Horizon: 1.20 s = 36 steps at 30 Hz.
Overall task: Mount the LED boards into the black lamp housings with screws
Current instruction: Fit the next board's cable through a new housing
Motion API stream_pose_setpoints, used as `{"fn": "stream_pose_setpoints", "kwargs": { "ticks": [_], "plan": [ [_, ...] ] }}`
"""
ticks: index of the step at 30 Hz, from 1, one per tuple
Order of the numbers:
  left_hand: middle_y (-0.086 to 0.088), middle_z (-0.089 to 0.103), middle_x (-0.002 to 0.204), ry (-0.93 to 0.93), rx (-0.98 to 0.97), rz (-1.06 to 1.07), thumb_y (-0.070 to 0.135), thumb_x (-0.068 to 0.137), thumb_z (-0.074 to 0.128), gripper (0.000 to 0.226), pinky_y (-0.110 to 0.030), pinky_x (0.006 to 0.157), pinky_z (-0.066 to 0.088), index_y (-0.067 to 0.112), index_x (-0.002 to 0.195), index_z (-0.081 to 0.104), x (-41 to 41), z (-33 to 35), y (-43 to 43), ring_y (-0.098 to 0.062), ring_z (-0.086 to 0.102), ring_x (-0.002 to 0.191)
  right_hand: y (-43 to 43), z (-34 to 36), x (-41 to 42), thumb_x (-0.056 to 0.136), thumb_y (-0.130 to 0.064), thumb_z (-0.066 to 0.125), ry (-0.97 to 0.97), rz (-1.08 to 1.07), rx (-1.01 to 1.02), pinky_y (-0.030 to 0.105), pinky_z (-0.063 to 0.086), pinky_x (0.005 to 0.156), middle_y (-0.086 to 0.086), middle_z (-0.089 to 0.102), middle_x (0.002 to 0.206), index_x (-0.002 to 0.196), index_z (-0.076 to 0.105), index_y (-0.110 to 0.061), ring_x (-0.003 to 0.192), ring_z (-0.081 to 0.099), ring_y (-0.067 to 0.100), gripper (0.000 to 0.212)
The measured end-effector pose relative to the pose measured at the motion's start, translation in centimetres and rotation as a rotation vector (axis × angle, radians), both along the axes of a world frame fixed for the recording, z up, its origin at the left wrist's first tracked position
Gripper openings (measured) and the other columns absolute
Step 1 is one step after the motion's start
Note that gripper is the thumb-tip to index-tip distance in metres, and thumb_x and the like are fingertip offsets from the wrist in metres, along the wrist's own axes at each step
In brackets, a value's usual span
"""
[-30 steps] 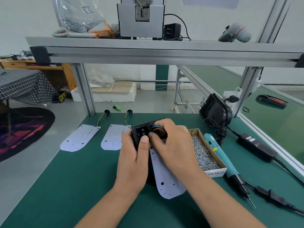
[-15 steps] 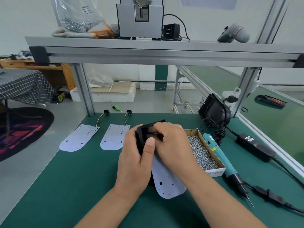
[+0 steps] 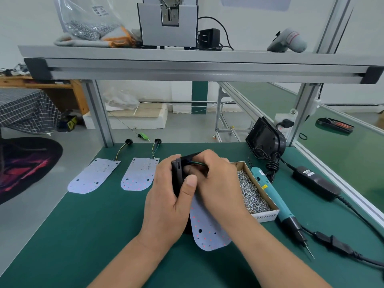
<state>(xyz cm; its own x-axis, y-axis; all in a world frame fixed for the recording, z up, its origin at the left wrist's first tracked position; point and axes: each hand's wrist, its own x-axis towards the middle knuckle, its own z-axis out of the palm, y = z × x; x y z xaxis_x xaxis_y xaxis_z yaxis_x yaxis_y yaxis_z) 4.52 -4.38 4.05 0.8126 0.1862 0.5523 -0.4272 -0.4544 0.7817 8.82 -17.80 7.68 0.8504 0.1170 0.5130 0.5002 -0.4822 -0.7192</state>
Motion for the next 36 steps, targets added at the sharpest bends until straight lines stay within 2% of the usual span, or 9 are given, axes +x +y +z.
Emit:
{"fn": "stream_pose_setpoints", "kwargs": {
  "ticks": [4,8,13,19,23,27,29,33,36],
  "plan": [
    [0.017,0.06,0.137,0.009,-0.025,-0.01,0.07,0.101,0.046,0.057,-0.019,0.097,0.048,0.032,0.144,0.048,0.0,-0.2,0.0,-0.01,0.06,0.128,0.3,-0.2,-0.2,0.093,-0.033,0.074,-0.051,-0.013,0.021,0.044,0.053,0.083,-0.016,0.073,0.086,0.097,0.073,-0.027,0.09,0.065,0.016,0.007],
    [0.021,0.061,0.129,0.013,-0.04,0.035,0.078,0.099,0.041,0.058,-0.009,0.09,0.045,0.036,0.138,0.049,-0.1,-0.2,0.4,-0.006,0.061,0.121,0.5,0.3,-0.5,0.094,-0.019,0.063,-0.174,0.09,-0.075,0.039,0.049,0.082,-0.013,0.071,0.082,0.095,0.078,-0.024,0.084,0.056,0.008,0.015],
    [0.009,0.056,0.142,0.001,0.0,0.02,0.063,0.103,0.045,0.061,-0.024,0.108,0.044,0.022,0.147,0.049,0.3,-0.3,0.1,-0.016,0.052,0.138,0.0,0.6,0.2,0.09,-0.014,0.064,-0.157,0.078,-0.08,0.042,0.047,0.076,-0.012,0.066,0.071,0.082,0.074,-0.021,0.074,0.057,0.015,0.014],
    [0.006,0.053,0.148,-0.023,0.027,0.02,0.057,0.104,0.047,0.062,-0.029,0.112,0.042,0.018,0.151,0.047,0.4,-0.3,0.0,-0.017,0.048,0.143,0.5,0.1,0.1,0.089,-0.026,0.065,-0.14,-0.036,-0.046,0.044,0.048,0.086,-0.019,0.065,0.076,0.083,0.071,-0.024,0.081,0.055,0.009,0.009],
    [0.006,0.053,0.148,-0.019,-0.007,0.012,0.056,0.103,0.049,0.061,-0.03,0.112,0.043,0.018,0.151,0.048,0.3,-0.5,-0.1,-0.017,0.049,0.143,0.1,-0.1,0.3,0.088,-0.017,0.07,-0.053,0.123,0.11,0.035,0.052,0.082,-0.017,0.072,0.085,0.087,0.076,-0.026,0.091,0.066,0.012,0.011],
    [0.007,0.054,0.147,-0.029,-0.047,0.025,0.057,0.102,0.05,0.063,-0.03,0.114,0.041,0.017,0.151,0.048,0.4,-0.3,0.0,-0.018,0.048,0.144,0.1,-0.1,0.2,0.089,-0.014,0.065,-0.065,0.182,0.05,0.036,0.052,0.081,-0.014,0.072,0.09,0.094,0.077,-0.028,0.094,0.065,0.012,0.019],
    [0.006,0.054,0.148,-0.02,-0.052,0.026,0.057,0.102,0.049,0.064,-0.029,0.115,0.04,0.016,0.151,0.048,0.5,-0.2,0.0,-0.018,0.047,0.144,0.0,-0.1,0.6,0.09,-0.011,0.065,-0.026,0.212,0.022,0.032,0.05,0.088,-0.015,0.073,0.098,0.103,0.08,-0.031,0.103,0.062,0.011,0.028],
    [0.01,0.061,0.138,-0.01,-0.063,0.0,0.057,0.102,0.051,0.054,-0.028,0.109,0.045,0.023,0.145,0.053,0.4,-0.1,0.2,-0.018,0.055,0.136,0.0,0.0,0.6,0.091,-0.011,0.063,-0.063,0.215,-0.032,0.023,0.046,0.094,-0.018,0.072,0.11,0.111,0.081,-0.032,0.11,0.058,0.007,0.034],
    [0.016,0.066,0.124,0.007,-0.078,-0.038,0.058,0.1,0.055,0.04,-0.018,0.094,0.049,0.038,0.135,0.055,0.3,0.3,0.2,-0.013,0.063,0.121,-0.2,-0.2,0.6,0.092,-0.014,0.065,-0.077,0.16,-0.021,0.027,0.05,0.09,-0.018,0.073,0.103,0.107,0.079,-0.034,0.104,0.061,0.007,0.028]
  ]
}}
